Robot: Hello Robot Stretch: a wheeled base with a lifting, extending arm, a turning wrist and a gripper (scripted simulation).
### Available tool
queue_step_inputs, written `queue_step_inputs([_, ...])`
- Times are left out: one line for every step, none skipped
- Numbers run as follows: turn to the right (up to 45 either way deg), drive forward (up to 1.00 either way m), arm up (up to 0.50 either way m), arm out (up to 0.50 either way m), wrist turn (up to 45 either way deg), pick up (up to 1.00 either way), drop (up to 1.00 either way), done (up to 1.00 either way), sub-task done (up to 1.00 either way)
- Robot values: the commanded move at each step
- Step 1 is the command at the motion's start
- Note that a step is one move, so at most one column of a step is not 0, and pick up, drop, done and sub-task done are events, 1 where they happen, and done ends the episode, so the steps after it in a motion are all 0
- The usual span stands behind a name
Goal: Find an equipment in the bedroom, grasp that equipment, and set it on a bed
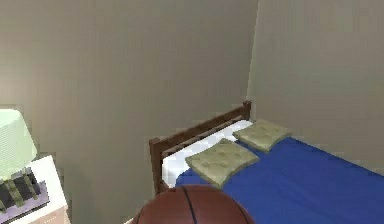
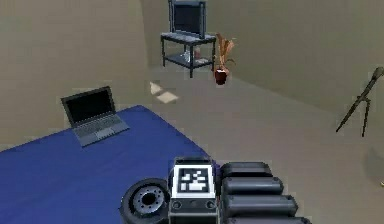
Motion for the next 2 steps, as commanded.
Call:
queue_step_inputs([3.0, 0.0, 0.0, 0.0, 0.0, 0.0, 0.0, 0.0, 0.0])
queue_step_inputs([3.0, 0.0, 0.0, 0.0, 0.0, 0.0, 0.0, 0.0, 0.0])
